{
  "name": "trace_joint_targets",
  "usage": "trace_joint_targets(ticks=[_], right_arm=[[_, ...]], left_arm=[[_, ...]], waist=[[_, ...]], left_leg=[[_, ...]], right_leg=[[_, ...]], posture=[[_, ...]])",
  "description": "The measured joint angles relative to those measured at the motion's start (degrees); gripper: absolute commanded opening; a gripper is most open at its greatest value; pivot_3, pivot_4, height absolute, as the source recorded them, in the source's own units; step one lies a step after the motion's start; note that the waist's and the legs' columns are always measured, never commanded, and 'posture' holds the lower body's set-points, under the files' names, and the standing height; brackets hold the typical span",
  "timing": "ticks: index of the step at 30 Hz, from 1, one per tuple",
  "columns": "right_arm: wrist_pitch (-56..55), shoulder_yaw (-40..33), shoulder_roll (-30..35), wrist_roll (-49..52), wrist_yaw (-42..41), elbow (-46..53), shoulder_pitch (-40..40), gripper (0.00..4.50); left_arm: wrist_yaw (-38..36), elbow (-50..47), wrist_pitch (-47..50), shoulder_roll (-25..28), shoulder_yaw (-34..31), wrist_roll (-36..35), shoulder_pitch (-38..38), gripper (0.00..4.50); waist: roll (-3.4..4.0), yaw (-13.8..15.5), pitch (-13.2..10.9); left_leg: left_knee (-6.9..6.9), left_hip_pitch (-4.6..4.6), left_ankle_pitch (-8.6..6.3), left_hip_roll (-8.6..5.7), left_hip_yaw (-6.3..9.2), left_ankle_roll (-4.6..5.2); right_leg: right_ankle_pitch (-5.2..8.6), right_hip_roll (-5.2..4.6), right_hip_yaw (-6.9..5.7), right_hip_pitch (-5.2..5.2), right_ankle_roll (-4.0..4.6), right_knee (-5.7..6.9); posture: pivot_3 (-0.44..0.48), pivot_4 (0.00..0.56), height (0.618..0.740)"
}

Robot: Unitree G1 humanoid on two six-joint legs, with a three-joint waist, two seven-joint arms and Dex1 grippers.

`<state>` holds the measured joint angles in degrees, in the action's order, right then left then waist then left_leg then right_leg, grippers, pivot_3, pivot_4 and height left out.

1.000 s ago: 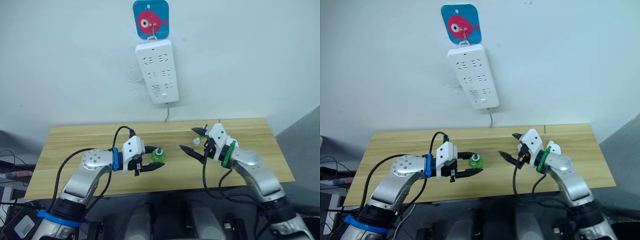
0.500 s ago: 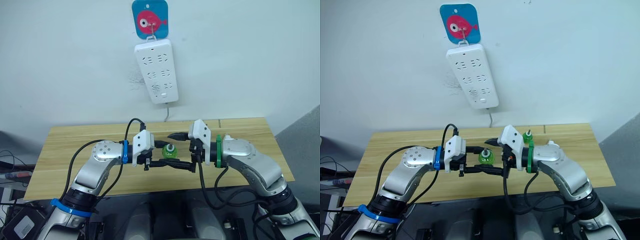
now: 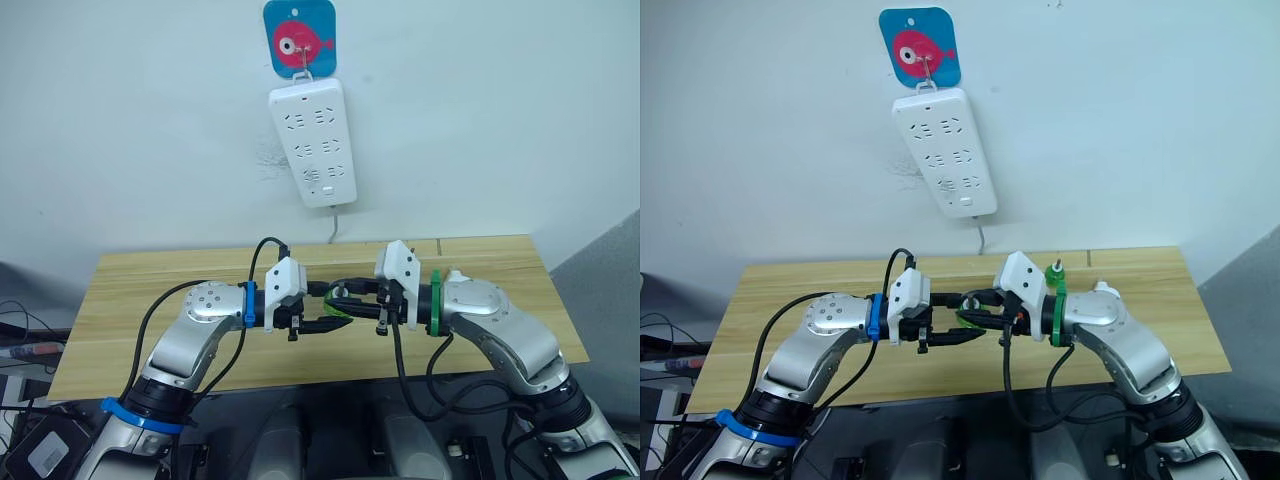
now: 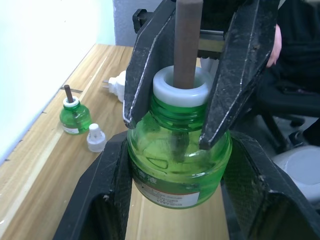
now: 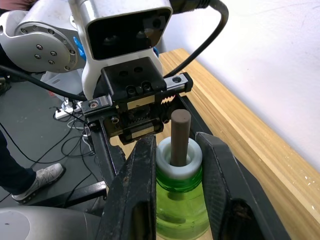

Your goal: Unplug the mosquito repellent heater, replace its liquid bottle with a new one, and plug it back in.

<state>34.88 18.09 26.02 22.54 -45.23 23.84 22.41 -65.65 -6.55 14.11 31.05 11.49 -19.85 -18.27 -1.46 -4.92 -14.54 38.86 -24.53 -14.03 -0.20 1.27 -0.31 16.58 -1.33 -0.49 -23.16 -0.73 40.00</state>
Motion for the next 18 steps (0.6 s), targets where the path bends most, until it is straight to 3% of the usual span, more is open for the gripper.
trace_joint_targets(ticks=[1, 8, 12, 18], right_arm=[[0.0, -0.1, 0.0, 0.2, 0.0, 0.0, 0.0, 0.83], [2.3, -4.5, -0.5, 3.8, 0.8, 0.1, 0.1, 0.83], [8.9, -12.8, -2.3, 11.8, 4.3, 0.4, 0.4, 0.83], [20.1, -27.0, -11.9, 31.2, 18.8, 0.3, 0.9, 0.83]], left_arm=[[0.0, -0.2, 0.8, 0.0, -0.1, -0.5, 0.0, 2.22], [-0.2, -0.7, 2.0, 0.8, -0.8, -2.1, 0.0, 4.42], [0.3, 0.0, 6.6, 1.6, -1.8, -3.7, 0.1, 4.46], [9.8, -3.6, 26.6, -3.4, -8.5, -17.9, -1.9, 4.46]], waist=[[0.0, 0.0, 0.0], [0.0, 0.0, 0.0], [0.0, 0.0, 0.0], [-0.02, 0.1, 0.0]], left_leg=[[0.0, 0.0, 0.0, 0.0, 0.0, 0.0], [0.0, 0.0, 0.0, 0.0, 0.0, 0.0], [0.0, 0.0, 0.0, 0.01, 0.0, 0.0], [0.02, -0.05, 0.01, 0.01, 0.03, -0.01]], right_leg=[[0.0, 0.0, 0.0, 0.0, 0.0, 0.0], [0.0, 0.0, 0.0, 0.0, 0.0, 0.0], [0.0, 0.0, 0.0, 0.0, 0.0, 0.01], [0.0, -0.01, 0.0, 0.0, 0.0, 0.02]], posture=[[-0.193, 0.226, 0.74], [-0.194, 0.216, 0.74], [-0.194, 0.21, 0.74], [-0.186, 0.201, 0.74]])
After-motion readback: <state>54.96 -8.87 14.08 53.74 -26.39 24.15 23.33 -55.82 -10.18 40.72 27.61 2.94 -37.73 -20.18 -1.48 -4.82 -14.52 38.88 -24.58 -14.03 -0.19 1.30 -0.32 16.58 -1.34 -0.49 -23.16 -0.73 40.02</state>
